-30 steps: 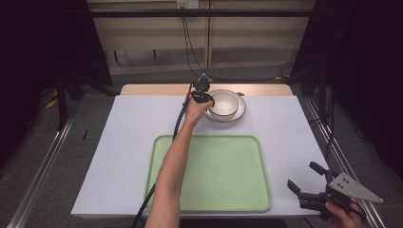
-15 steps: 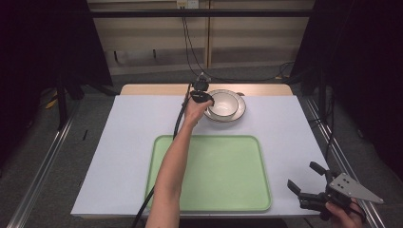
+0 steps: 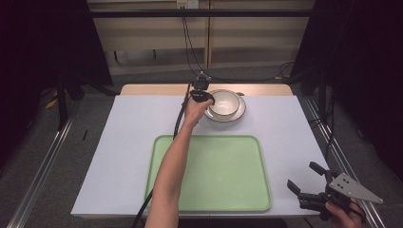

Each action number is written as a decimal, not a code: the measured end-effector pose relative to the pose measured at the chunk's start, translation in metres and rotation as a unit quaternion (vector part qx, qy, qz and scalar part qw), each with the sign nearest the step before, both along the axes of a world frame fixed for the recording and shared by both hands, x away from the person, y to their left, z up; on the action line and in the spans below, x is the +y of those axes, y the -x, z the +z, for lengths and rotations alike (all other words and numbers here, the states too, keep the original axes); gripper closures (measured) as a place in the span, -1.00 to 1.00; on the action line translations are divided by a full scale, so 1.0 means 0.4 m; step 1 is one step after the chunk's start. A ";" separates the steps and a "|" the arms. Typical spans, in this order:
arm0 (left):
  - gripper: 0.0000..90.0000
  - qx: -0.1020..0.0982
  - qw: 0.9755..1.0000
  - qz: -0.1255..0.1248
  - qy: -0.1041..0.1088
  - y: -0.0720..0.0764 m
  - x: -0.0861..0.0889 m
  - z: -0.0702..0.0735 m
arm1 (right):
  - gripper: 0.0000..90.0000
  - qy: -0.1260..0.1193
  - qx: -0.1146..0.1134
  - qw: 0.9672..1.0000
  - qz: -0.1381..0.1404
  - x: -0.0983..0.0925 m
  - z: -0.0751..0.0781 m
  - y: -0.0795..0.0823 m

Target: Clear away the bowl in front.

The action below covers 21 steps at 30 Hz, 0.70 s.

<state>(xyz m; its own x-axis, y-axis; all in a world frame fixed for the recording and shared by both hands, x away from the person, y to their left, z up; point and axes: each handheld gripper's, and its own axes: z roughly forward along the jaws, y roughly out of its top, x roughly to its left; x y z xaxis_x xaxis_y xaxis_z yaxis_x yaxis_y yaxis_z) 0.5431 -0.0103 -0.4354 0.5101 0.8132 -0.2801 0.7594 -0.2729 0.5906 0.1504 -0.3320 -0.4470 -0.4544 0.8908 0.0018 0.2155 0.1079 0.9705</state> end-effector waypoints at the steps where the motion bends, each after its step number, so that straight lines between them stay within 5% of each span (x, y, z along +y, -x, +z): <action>1: 0.83 0.000 1.000 0.003 0.003 0.001 0.001 0.002 | -0.96 -0.001 0.001 1.000 0.000 0.000 0.000 0.000; 21: 0.83 -0.010 1.000 0.003 0.016 0.019 0.010 0.040 | -0.95 0.001 -0.001 1.000 -0.003 0.000 0.000 0.000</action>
<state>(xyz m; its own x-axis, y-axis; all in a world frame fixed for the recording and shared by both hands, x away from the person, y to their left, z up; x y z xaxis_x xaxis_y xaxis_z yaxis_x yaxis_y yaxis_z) 0.5356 -0.0063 -0.4195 0.5120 0.8069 -0.2948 0.7482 -0.2502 0.6145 0.1505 -0.3322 -0.4471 -0.4494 0.8933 -0.0017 0.2142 0.1096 0.9706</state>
